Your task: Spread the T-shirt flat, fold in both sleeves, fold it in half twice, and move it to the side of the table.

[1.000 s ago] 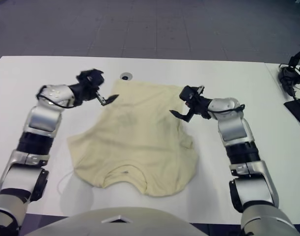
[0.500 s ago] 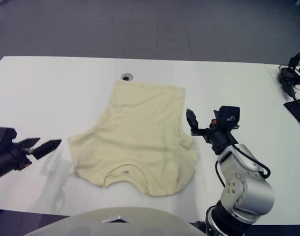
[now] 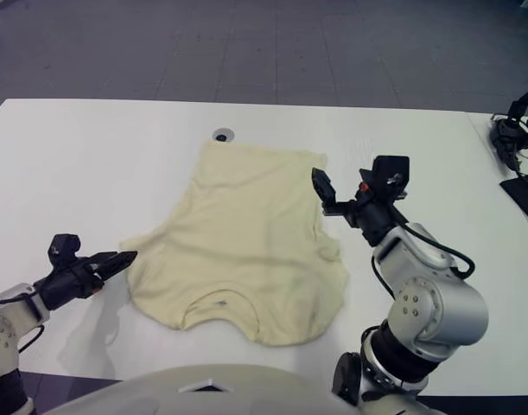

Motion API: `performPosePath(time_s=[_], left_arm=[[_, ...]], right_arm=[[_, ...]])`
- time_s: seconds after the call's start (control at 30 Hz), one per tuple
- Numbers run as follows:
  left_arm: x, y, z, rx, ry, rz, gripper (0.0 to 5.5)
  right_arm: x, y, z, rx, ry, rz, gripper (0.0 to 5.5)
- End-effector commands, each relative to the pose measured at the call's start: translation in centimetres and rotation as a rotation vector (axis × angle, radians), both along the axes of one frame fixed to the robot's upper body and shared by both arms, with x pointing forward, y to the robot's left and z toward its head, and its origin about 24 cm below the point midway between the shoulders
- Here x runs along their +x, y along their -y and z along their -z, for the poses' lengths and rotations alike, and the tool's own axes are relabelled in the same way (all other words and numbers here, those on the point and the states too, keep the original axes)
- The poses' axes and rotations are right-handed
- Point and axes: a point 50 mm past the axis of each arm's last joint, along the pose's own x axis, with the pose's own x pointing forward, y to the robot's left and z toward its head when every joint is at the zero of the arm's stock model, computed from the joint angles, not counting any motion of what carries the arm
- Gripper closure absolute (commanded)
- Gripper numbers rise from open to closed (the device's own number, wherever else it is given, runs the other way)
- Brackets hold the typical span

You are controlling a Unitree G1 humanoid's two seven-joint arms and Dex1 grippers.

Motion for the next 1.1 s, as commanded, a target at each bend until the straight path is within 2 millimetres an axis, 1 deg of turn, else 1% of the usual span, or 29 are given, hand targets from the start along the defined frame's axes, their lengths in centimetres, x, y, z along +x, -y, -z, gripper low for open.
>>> performPosePath(time_s=[0.03, 0.17, 0.2, 0.23, 0.3, 0.5, 0.7, 0.77, 0.83, 0.93, 1.0, 1.1], left_arm=[[-0.2, 0.2, 0.8, -0.015, -0.026, -0.018, 3.05], [0.5, 0.3, 0.9, -0.017, -0.022, -0.028, 3.73], [0.7, 0.2, 0.9, -0.018, -0.019, -0.031, 3.97], [0.9, 0.2, 0.9, -0.019, -0.017, -0.034, 4.08], [1.1, 0.2, 1.0, -0.022, -0.012, -0.047, 4.51], [1.3, 0.0, 1.2, -0.037, -0.003, -0.087, 5.47], [1.1, -0.9, -0.1, -0.039, 0.048, -0.153, 5.47], [1.1, -0.9, -1.2, -0.011, 0.096, -0.164, 5.47], [1.2, -0.4, -2.8, 0.032, 0.161, -0.141, 5.47], [1.4, 1.0, -5.1, 0.08, 0.238, -0.051, 5.47], [1.4, 2.1, -6.6, 0.127, 0.279, 0.059, 5.47], [1.3, 4.1, -8.1, 0.165, 0.314, 0.251, 5.47]], right_arm=[[0.3, -0.1, -0.3, -0.006, 0.006, -0.011, 0.1], [0.4, -0.3, -0.3, -0.004, 0.004, -0.019, 0.1], [0.4, -0.3, -0.3, -0.005, 0.004, -0.021, 0.1], [0.5, -0.4, -0.3, -0.006, 0.005, -0.023, 0.1], [0.6, -0.4, -0.4, -0.008, 0.004, -0.028, 0.1], [0.9, -0.6, -0.3, -0.02, 0.001, -0.047, 0.1], [0.8, -0.4, -0.2, -0.035, 0.001, -0.04, 0.1], [0.7, -0.4, -0.2, -0.037, 0.003, -0.033, 0.1], [0.6, -0.3, -0.2, -0.037, 0.005, -0.021, 0.1], [0.3, -0.4, 0.0, -0.033, 0.004, -0.006, 0.1], [0.1, -0.5, 0.1, -0.029, 0.003, 0.001, 0.1], [0.0, -0.7, 0.2, -0.027, 0.004, 0.008, 0.1]])
